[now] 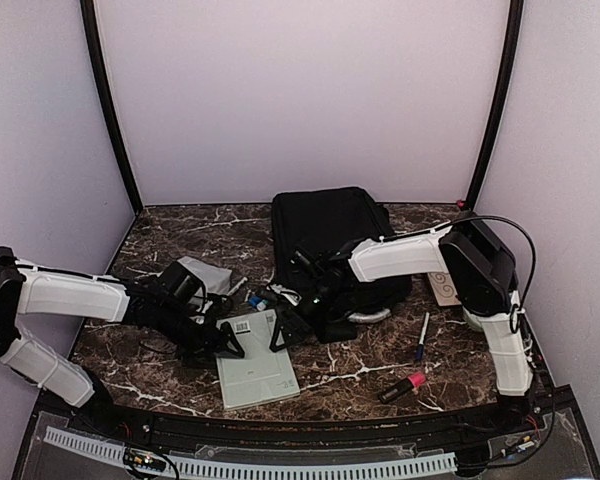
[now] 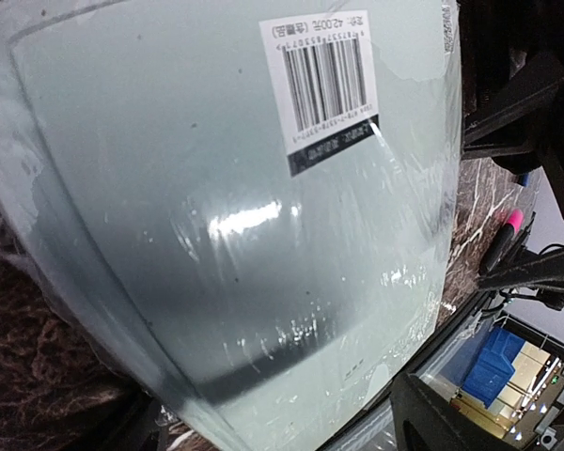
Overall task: Pack the student bag
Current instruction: Move the book to the center of the board, then pick up the book at the center of the board.
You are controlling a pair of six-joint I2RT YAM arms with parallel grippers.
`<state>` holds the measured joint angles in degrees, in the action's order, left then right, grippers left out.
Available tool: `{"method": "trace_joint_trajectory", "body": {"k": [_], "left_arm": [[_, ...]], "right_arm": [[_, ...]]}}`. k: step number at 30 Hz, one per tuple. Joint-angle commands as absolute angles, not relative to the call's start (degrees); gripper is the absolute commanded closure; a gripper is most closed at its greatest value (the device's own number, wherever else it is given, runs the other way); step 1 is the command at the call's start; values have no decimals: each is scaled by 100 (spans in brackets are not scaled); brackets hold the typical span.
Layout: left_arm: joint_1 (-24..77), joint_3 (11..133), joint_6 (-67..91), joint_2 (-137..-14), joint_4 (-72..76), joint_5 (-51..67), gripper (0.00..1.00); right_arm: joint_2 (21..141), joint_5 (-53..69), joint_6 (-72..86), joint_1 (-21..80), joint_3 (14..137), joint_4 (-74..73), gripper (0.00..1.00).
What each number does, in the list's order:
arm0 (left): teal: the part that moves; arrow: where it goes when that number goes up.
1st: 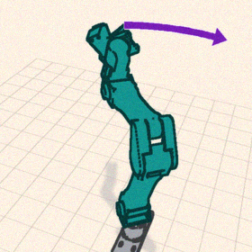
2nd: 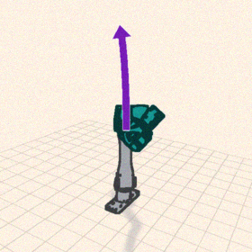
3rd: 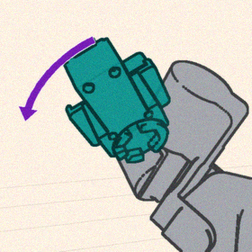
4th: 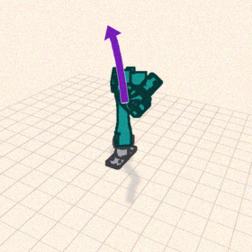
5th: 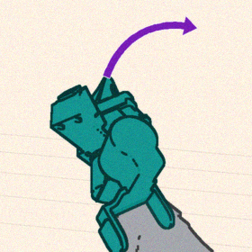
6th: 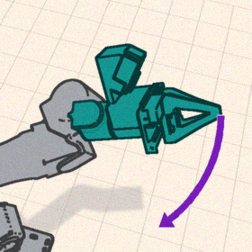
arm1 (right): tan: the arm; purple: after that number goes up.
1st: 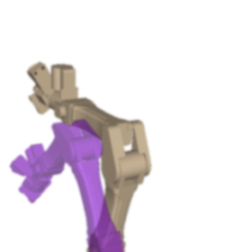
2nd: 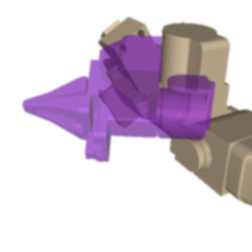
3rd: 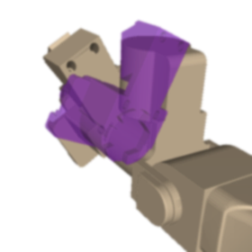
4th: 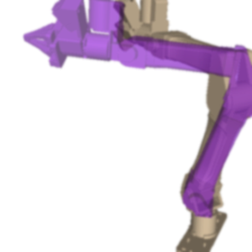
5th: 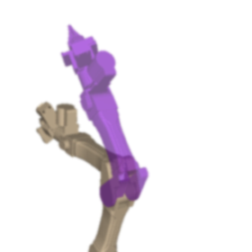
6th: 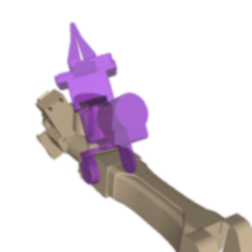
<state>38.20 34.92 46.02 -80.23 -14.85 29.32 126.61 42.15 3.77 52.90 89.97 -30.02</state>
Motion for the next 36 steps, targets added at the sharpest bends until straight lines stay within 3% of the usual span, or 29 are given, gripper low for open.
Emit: {"method": "trace_joint_trajectory", "body": {"k": [1, 10, 21, 29, 36], "left_arm": [[4096, 3136, 5182, -7995, 178, 2401, 15], [4397, 3022, 5357, -7688, 933, 1810, 21], [4737, 3225, 5138, -7875, 1547, 1614, 24], [4784, 3573, 4986, -8875, 2760, 1700, 24], [4834, 4378, 4737, -9935, 2462, 1845, 24]], "right_arm": [[12878, 4794, 329, 5328, 9082, -2915, 35], [11887, 4830, 139, 5360, 8851, -2271, 37], [11244, 4128, -70, 5351, 8350, -2687, 38], [10888, 3637, -382, 4944, 7971, -3215, 38], [10740, 3174, -299, 4540, 7551, -3297, 37]]}}
